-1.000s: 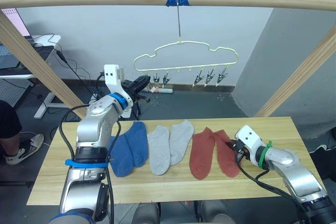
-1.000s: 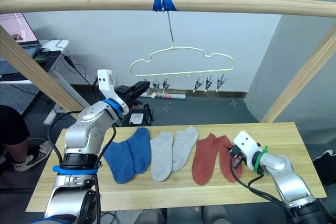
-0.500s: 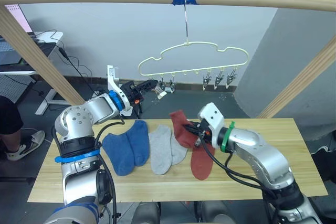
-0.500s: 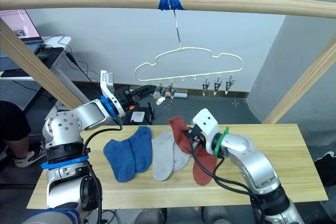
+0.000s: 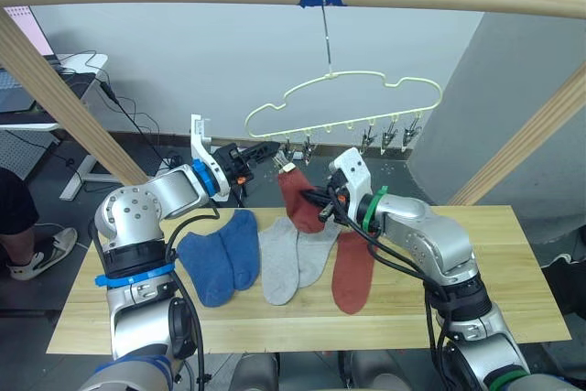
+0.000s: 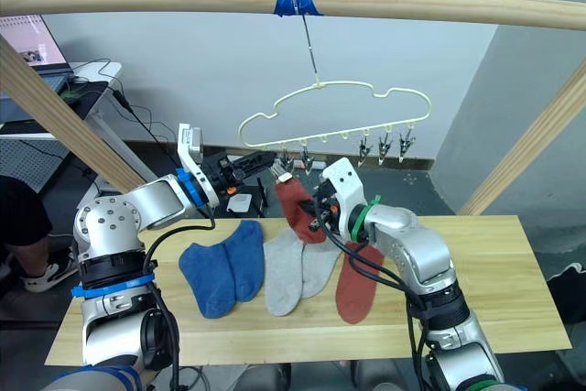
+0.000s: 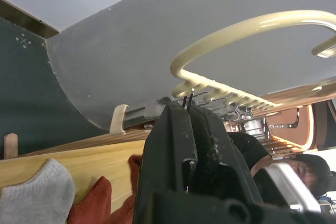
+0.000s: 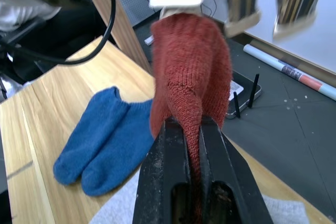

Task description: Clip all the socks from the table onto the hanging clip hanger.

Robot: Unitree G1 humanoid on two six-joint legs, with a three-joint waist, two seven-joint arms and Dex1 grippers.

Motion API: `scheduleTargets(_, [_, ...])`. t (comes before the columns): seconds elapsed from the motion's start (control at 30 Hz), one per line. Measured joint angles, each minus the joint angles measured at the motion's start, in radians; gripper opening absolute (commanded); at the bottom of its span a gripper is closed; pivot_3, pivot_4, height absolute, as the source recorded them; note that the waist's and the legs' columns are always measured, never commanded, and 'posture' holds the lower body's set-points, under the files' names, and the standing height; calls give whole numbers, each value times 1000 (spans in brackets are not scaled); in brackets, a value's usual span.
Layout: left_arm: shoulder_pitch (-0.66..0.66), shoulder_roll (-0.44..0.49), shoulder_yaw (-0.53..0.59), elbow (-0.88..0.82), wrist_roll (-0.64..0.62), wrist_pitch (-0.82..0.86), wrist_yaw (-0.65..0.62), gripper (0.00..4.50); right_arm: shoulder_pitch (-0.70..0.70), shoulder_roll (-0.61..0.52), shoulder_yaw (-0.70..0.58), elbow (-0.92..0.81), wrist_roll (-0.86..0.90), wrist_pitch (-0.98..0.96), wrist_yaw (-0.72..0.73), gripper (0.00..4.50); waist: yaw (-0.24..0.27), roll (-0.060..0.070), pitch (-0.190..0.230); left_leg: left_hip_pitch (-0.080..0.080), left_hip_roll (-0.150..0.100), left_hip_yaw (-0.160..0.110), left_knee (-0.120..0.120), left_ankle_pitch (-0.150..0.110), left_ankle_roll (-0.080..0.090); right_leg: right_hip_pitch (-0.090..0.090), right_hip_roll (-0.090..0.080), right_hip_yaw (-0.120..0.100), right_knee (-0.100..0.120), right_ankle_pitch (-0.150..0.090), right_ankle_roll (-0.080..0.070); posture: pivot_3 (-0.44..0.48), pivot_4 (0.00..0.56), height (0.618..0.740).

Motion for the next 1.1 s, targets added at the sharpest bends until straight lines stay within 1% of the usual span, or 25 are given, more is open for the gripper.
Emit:
scheduleTargets(0.3, [7, 0, -6, -6, 0, -2, -13, 0, -48, 10, -9, 44, 33, 13, 2, 48, -2, 0, 0, 0, 0, 0, 0, 0, 0, -1, 0, 0, 0, 0, 0, -61, 180, 740])
scheduleTargets(0.47, [30, 14, -43, -29, 17, -49, -47, 0, -73, 8, -17, 68, 34, 12, 2, 48, -1, 0, 0, 0, 0, 0, 0, 0, 0, -1, 0, 0, 0, 0, 0, -56, 175, 740])
scheduleTargets(0.6, [41, 21, -59, -48, 25, -101, -71, 1118, -76, 9, -19, 81, 34, 9, 2, 0, -1, 0, 0, -1, 0, 1, 0, 0, 0, -1, 0, 0, 0, 0, 0, -48, 171, 740])
scheduleTargets(0.63, [41, 21, -58, -50, 22, -112, -75, 1539, -78, 10, -19, 85, 34, 4, 2, 0, -1, 0, 0, 0, 0, 1, 0, 0, 0, -1, 0, 1, 0, 0, 0, -46, 170, 740])
scheduleTargets(0.67, [41, 21, -58, -50, 20, -114, -77, 1736, -80, 10, -19, 86, 33, 1, 2, 0, -1, 0, 0, 0, 0, 1, 0, 0, 0, -1, 0, 0, 0, 0, 0, -46, 170, 740])
scheduleTargets(0.73, [41, 21, -58, -50, 16, -115, -82, 2311, -82, 16, -19, 89, 33, -3, 2, 0, -1, 0, 0, 0, 0, 1, 0, 0, 0, -1, 0, 0, 0, 0, 0, -42, 169, 740])
scheduleTargets(0.87, [42, 32, -57, -52, 6, -112, -86, 3539, -83, 24, -17, 97, 33, -8, 0, 0, -1, 0, 0, 0, 0, 1, 0, 0, 0, -1, 0, 0, 0, 0, 0, -37, 166, 740])
scheduleTargets(0.93, [54, 52, -56, -73, -6, -104, -88, 4153, -83, 34, -15, 98, 33, -10, -1, 0, -1, 0, 0, 0, 0, 1, 0, 0, 0, -1, 0, 1, 0, 0, 0, -32, 167, 740])
scheduleTargets(0.97, [60, 61, -56, -83, -11, -101, -89, 4375, -83, 38, -15, 99, 33, -12, -1, 0, -1, 0, 0, 0, 0, 1, 0, 0, 0, -1, 0, 1, 0, 0, 0, -28, 165, 740])
scheduleTargets(1.0, [67, 78, -56, -96, -24, -91, -91, 4448, -83, 43, -11, 102, 32, -18, -4, 0, -1, 0, 0, 0, 0, 1, 0, 0, 0, -2, 0, 1, 0, 0, 0, -28, 165, 740])
scheduleTargets(1.1, [86, 110, -57, -122, -26, -86, -104, 4448, -85, 67, 7, 120, 31, -31, -10, 0, -3, 0, 0, 0, 1, 1, -1, 0, 0, -2, 0, 1, 1, 0, 0, -28, 165, 740])
